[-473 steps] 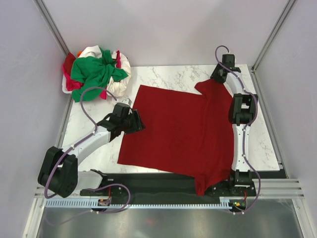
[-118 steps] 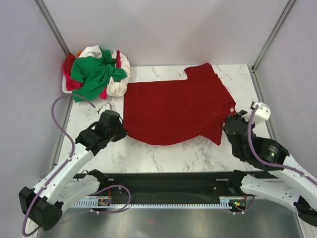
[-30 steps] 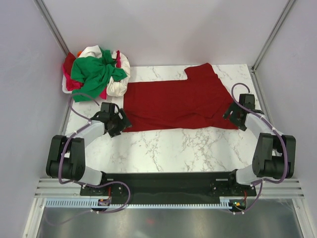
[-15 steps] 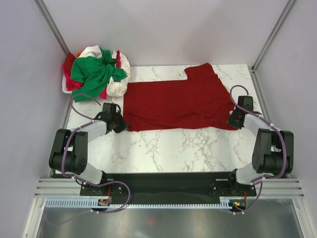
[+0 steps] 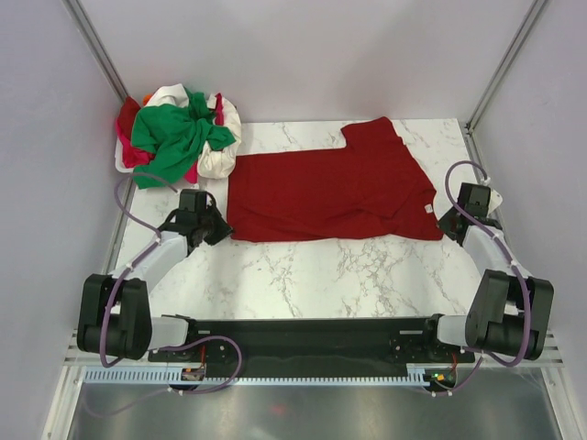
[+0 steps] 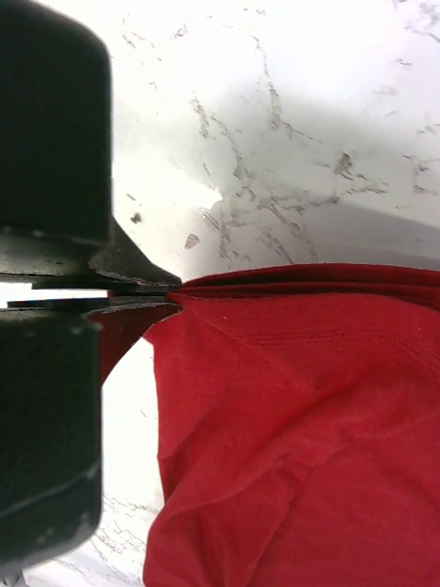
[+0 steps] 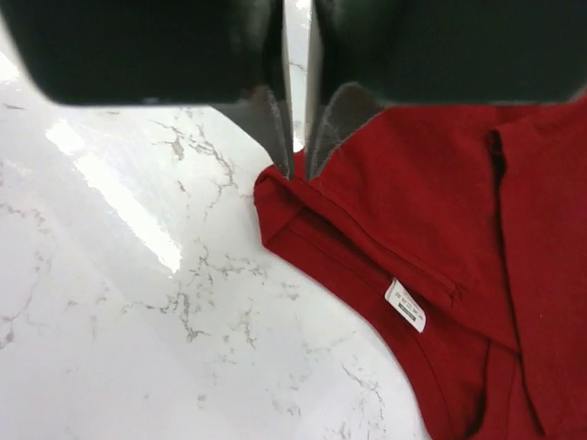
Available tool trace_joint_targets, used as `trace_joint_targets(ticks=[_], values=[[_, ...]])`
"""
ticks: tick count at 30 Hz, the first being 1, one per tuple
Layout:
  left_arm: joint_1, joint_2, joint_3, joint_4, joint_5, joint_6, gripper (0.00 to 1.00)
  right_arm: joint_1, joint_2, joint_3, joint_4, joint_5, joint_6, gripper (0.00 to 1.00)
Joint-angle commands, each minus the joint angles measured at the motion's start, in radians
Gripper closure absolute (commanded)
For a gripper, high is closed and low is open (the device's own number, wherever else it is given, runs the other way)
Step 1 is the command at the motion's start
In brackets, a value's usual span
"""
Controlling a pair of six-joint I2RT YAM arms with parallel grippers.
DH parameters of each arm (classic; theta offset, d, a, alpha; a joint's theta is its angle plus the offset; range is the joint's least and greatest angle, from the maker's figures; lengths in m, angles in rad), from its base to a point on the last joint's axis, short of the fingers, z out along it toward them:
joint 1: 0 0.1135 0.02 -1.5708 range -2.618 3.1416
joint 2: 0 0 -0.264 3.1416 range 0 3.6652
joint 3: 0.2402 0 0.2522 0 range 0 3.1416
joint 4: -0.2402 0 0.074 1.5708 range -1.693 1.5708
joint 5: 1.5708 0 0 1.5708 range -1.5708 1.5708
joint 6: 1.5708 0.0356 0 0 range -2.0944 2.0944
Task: Fold and stack the t-shirts
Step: Fold the tshirt
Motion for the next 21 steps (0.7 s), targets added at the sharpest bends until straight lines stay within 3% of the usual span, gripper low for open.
trace_joint_targets(ticks=[1, 2, 3, 4, 6, 11, 14, 16, 19, 20, 21], values=[[0.006, -0.007, -0.031, -0.038, -0.020, 0.019, 0.98, -0.005, 0.025, -0.014, 0.023, -0.049, 0.002, 0.78], [0.004, -0.005, -0.034, -0.036, -0.023, 0.019, 0.98, -0.007, 0.031, -0.028, 0.039, -0.092, -0.001, 0.66], [0.004, -0.008, -0.037, -0.036, -0.021, 0.019, 0.98, -0.008, 0.036, -0.034, 0.056, -0.107, -0.002, 0.29], [0.006, -0.007, -0.040, -0.038, -0.023, 0.021, 0.98, -0.008, 0.051, -0.039, 0.077, -0.120, -0.001, 0.18], [0.004, -0.007, -0.045, -0.033, -0.023, 0.015, 0.98, -0.008, 0.092, -0.040, 0.097, -0.152, 0.005, 0.11], [0.004, -0.001, -0.057, -0.021, -0.026, 0.013, 0.98, -0.008, 0.159, -0.021, 0.132, -0.150, 0.013, 0.10], [0.006, 0.001, -0.060, -0.012, -0.030, 0.015, 0.98, -0.010, 0.195, -0.008, 0.151, -0.150, 0.025, 0.15], [0.006, 0.010, -0.051, -0.009, -0.026, 0.016, 0.98, -0.008, 0.221, -0.007, 0.168, -0.150, 0.030, 0.27], [0.006, 0.021, -0.042, -0.007, -0.024, 0.016, 0.98, -0.010, 0.235, -0.016, 0.186, -0.150, 0.030, 0.66], [0.006, 0.022, -0.039, -0.007, -0.024, 0.016, 0.98, -0.008, 0.229, -0.022, 0.191, -0.149, 0.036, 0.93], [0.007, 0.021, -0.040, -0.007, -0.024, 0.016, 0.98, -0.010, 0.206, -0.030, 0.201, -0.143, 0.039, 1.00]])
